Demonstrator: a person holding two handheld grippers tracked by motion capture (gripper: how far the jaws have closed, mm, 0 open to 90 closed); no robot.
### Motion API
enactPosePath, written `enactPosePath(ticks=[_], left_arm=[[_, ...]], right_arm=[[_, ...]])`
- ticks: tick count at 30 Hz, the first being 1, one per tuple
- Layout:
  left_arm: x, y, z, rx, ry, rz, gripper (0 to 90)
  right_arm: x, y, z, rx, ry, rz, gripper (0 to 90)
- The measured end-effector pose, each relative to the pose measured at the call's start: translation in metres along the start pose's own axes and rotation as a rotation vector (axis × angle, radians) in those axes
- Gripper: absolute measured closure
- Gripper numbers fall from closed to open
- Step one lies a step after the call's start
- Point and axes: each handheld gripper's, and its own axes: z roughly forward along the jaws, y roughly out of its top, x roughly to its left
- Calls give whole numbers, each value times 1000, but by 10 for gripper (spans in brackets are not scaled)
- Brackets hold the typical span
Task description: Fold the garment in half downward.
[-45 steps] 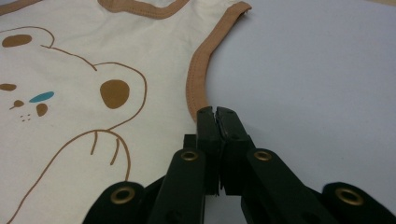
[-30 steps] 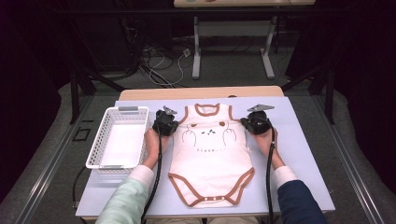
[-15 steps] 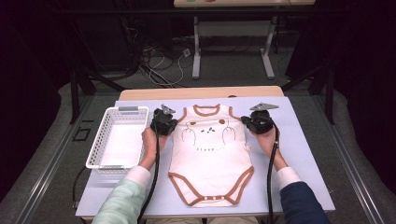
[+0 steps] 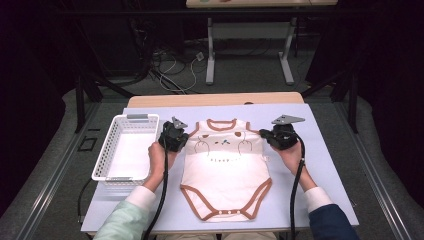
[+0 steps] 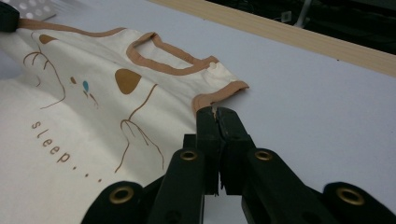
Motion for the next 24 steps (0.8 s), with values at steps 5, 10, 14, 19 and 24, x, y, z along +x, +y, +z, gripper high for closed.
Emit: enactPosePath(ticks=[5,10,14,19,24], left_arm=[[-8,-5,-9,19,-5,42,884],[-15,-14,-12,51,-19,52,884],[-21,-19,-14,91,-30,72,884],[-29,-26,-13,140,-41,110,884],[-34,-29,-8,177,-50,117,884]], right_arm=[[7,-7,-13,11,25,-35,879],[15,-18,-23,30,52,-46,879],[19,-24,-25,70,62,-52,878],[22,-31,-26,116,75,-59,876],[25,-39,-24,173,78,-57,873]])
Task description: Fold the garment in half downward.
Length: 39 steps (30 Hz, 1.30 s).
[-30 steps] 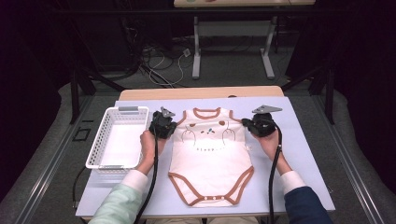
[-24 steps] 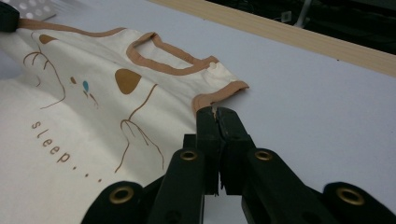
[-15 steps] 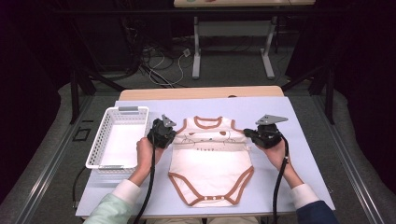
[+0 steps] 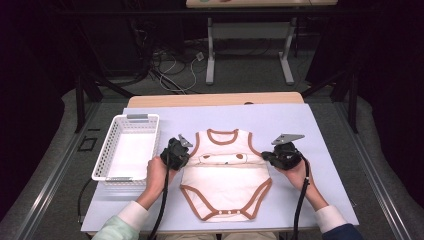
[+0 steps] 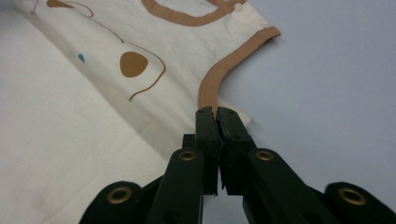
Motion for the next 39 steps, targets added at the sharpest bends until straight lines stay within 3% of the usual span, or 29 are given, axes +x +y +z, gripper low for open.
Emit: enactPosePath(ticks=[4,9,14,16,19,21,24,27,32,39], left_arm=[[-4,-2,6,25,-4,14,882],[-5,-7,9,12,-2,-3,880],[-6,-10,10,-5,6,-13,876],[-5,-10,10,-11,4,-18,864],[-4,-9,9,-18,16,-35,781],[-4,-8,8,-39,29,-51,665],[-2,-4,6,-61,29,-66,530],[1,2,7,-76,18,-77,449],[9,13,14,-88,-9,-119,420],[23,27,32,-65,-51,-174,437]], right_arm=[[1,-4,5,42,-5,3,873],[4,-7,12,86,-12,2,871],[4,-9,15,98,-21,-4,865],[3,-9,15,97,-23,-6,823],[2,-8,14,84,-11,-6,737],[2,-6,12,75,-9,-1,655],[2,0,11,51,-11,2,597],[3,6,13,34,-13,9,560],[0,15,23,26,-25,27,546],[-4,25,41,28,-35,77,578]])
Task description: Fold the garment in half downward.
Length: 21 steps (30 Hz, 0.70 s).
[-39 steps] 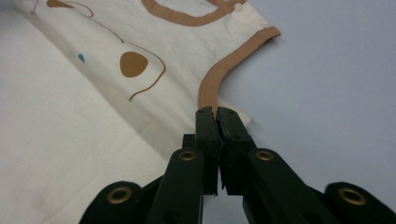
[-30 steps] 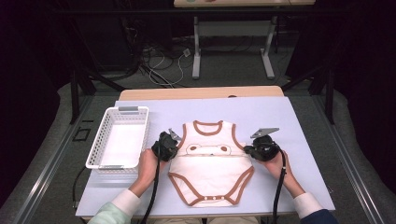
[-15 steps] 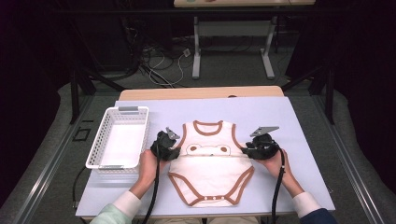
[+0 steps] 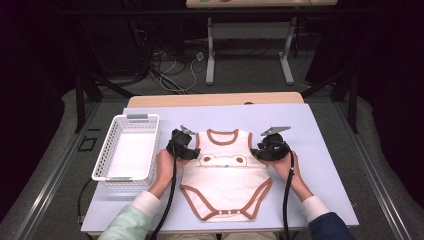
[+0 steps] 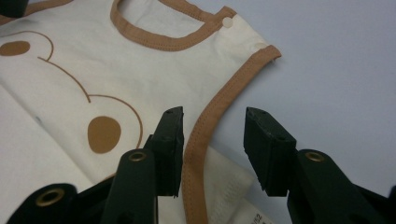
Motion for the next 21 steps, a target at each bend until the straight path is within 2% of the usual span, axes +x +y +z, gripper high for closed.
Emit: enactPosePath(ticks=[2,6,9,14,18,21], left_arm=[[3,2,7,4,-12,-20,445],[6,6,16,18,-43,-35,474],[5,7,20,15,-38,-32,513],[2,6,20,-1,-62,-15,675],[1,5,19,-4,-81,-10,823],[0,5,19,-10,-84,-11,862]], right_arm=[[0,3,5,4,0,23,590],[1,4,17,32,-8,27,599],[0,3,23,48,-2,41,632],[0,1,24,36,-8,42,739],[3,1,25,32,13,48,829],[2,0,25,18,22,53,863]])
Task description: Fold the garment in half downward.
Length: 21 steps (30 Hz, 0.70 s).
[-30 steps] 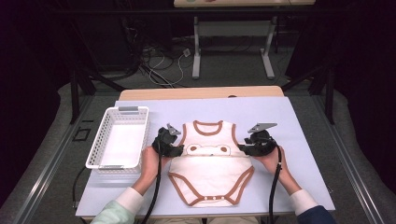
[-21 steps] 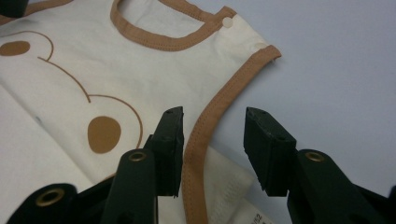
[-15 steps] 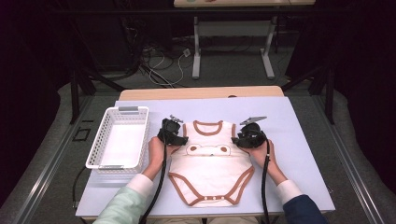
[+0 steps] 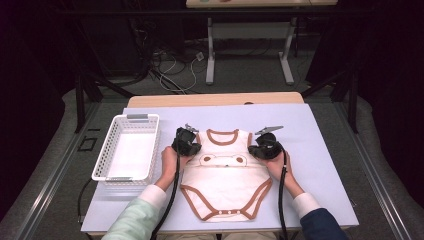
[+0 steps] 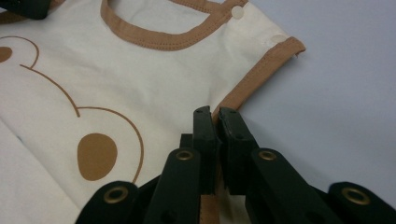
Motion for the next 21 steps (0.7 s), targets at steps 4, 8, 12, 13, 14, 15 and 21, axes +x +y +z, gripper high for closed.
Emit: enactPosePath(ticks=[4,8,12,13,14,15,21], left_arm=[[1,0,-5,-31,-7,-3,872],[0,1,-19,-76,-10,5,872],[-7,-3,-34,-109,-8,34,872],[-10,-5,-38,-114,-8,39,872],[-12,-7,-41,-111,-14,47,872],[-15,-10,-43,-118,-15,56,871],[-24,-28,-40,-37,-31,82,860]], right_arm=[[0,0,-4,-26,0,-1,877],[5,4,-18,-77,-10,-43,877],[10,4,-32,-101,1,-73,876],[12,3,-35,-104,4,-81,876],[12,2,-38,-106,5,-99,876],[14,1,-41,-101,9,-102,876],[23,-12,-46,-31,45,-142,856]])
